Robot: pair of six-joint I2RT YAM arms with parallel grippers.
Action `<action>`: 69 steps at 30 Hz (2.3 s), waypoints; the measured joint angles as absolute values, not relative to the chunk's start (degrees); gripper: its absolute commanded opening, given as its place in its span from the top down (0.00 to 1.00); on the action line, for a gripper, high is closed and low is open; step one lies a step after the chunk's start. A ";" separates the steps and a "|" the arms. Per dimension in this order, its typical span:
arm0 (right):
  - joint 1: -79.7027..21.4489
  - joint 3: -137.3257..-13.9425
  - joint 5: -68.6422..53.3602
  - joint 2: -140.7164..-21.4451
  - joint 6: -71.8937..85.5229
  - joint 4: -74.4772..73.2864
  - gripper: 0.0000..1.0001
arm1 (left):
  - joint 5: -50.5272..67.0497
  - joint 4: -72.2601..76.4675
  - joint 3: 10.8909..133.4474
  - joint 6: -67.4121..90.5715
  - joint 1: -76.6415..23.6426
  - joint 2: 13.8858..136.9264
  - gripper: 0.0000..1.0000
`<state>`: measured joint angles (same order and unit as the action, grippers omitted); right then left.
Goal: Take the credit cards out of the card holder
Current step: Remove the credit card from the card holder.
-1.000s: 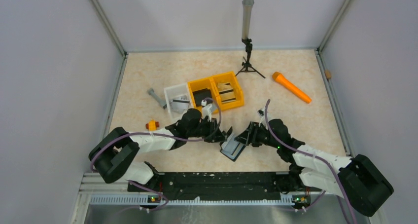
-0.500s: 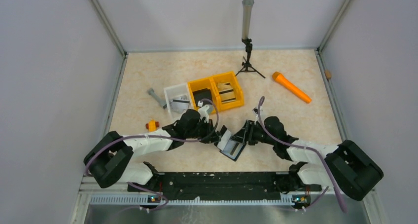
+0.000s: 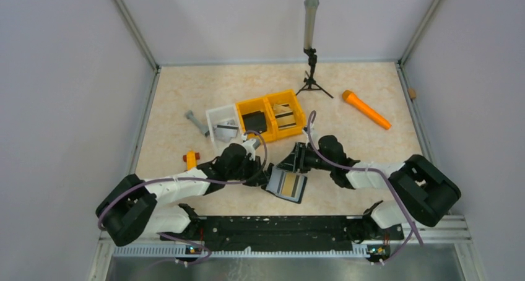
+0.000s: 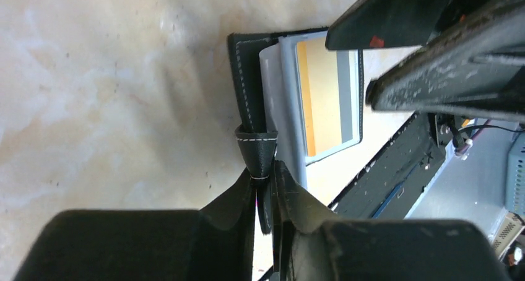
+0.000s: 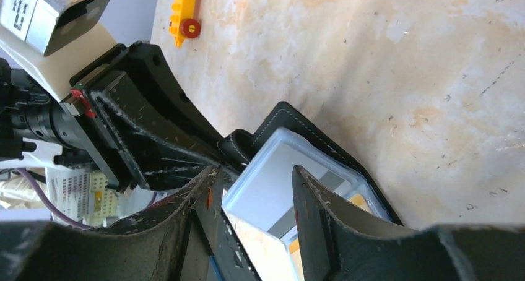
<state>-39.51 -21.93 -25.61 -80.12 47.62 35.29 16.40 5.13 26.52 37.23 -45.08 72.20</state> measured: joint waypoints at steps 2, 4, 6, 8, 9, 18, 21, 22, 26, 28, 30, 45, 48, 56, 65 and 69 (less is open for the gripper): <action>-39.64 -22.22 -25.76 -80.40 47.31 34.89 0.53 | 16.43 5.87 24.29 38.22 -45.08 69.89 0.61; -39.66 -22.20 -25.71 -80.38 46.89 34.20 0.53 | 16.62 6.83 22.28 39.24 -45.08 67.72 0.56; -39.66 -22.15 -25.50 -79.92 46.33 32.77 0.55 | 16.91 8.21 20.88 40.25 -45.08 66.15 0.54; -39.66 -22.11 -25.26 -79.00 45.69 31.33 0.58 | 17.45 10.31 20.01 40.93 -45.06 65.28 0.52; -39.66 -22.11 -25.17 -78.46 45.36 30.72 0.59 | 17.98 11.44 19.81 41.34 -45.06 65.19 0.52; -39.68 -20.97 -24.56 -75.13 42.96 26.26 0.70 | 23.57 22.00 19.68 44.75 -45.04 70.13 0.54; -39.72 -20.80 -24.58 -75.16 42.57 25.93 0.70 | 24.40 23.57 19.66 45.36 -45.04 70.89 0.59; -39.75 -20.53 -24.60 -75.11 42.54 25.96 0.70 | 24.60 23.92 19.66 45.43 -45.04 70.94 0.59; -39.77 -19.49 -24.56 -75.07 42.46 25.63 0.70 | 24.77 24.67 19.66 45.50 -45.04 71.40 0.61; -39.77 -19.18 -24.56 -75.02 42.46 25.45 0.70 | 24.77 24.62 19.68 45.36 -45.04 71.79 0.50; -39.77 -19.14 -24.58 -75.00 42.46 25.23 0.70 | 24.80 23.94 19.88 44.80 -45.04 72.20 0.41; -40.03 -19.14 -24.58 -74.61 42.41 25.21 0.70 | 26.46 22.74 21.43 44.03 -45.04 74.67 0.56; -40.03 -19.14 -24.56 -74.61 42.39 25.15 0.70 | 26.96 23.35 21.43 44.23 -45.04 74.67 0.66; -40.03 -19.11 -24.56 -74.61 42.13 24.97 0.70 | 27.75 24.14 21.43 44.07 -45.04 74.67 0.57; -40.03 -17.98 -24.47 -74.02 41.95 23.99 0.70 | 28.95 26.26 21.43 44.73 -45.04 75.59 0.52; -40.03 -17.98 -24.47 -73.87 41.95 23.94 0.70 | 29.28 26.48 21.45 44.75 -45.04 76.84 0.34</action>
<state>-40.03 -17.98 -24.47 -73.87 41.95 23.94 29.28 26.48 21.45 44.75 -45.04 76.84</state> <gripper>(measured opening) 0.305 0.578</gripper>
